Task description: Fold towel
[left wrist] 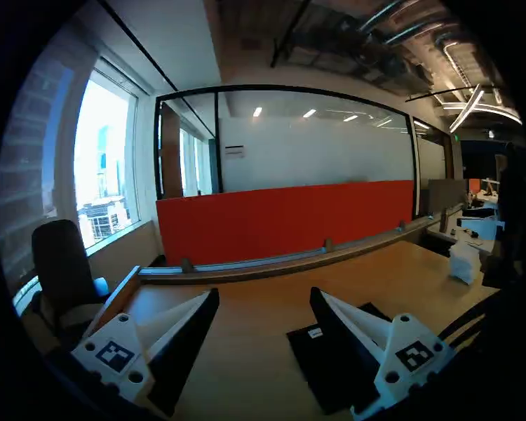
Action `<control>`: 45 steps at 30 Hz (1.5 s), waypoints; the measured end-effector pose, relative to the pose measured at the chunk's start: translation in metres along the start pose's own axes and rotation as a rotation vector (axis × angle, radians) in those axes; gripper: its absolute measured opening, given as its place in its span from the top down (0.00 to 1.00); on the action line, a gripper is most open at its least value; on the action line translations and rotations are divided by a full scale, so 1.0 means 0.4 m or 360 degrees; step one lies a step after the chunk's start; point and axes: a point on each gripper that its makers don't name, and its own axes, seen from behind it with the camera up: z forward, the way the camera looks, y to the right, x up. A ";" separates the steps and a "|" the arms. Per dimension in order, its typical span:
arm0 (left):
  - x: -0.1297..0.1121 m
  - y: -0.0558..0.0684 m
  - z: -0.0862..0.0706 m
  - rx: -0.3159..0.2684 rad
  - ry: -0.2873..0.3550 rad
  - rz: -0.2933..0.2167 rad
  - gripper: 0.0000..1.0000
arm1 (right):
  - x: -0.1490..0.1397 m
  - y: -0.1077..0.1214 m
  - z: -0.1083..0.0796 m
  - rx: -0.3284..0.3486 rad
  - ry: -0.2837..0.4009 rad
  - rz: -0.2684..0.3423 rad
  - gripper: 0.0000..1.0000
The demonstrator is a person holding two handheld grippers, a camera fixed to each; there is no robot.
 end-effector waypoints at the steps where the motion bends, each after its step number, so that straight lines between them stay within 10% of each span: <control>1: -0.001 0.009 0.001 -0.0032 -0.0010 0.0006 0.04 | 0.000 -0.013 -0.001 0.0039 -0.0012 -0.0002 0.01; 26: -0.137 0.145 0.016 -0.0468 -0.0309 0.0148 0.04 | -0.122 -0.172 -0.012 0.0555 -0.0397 -0.0143 0.01; 45: -0.318 0.215 0.034 -0.0590 -0.0508 0.0162 0.04 | -0.298 -0.223 -0.009 0.0680 -0.0574 -0.0201 0.01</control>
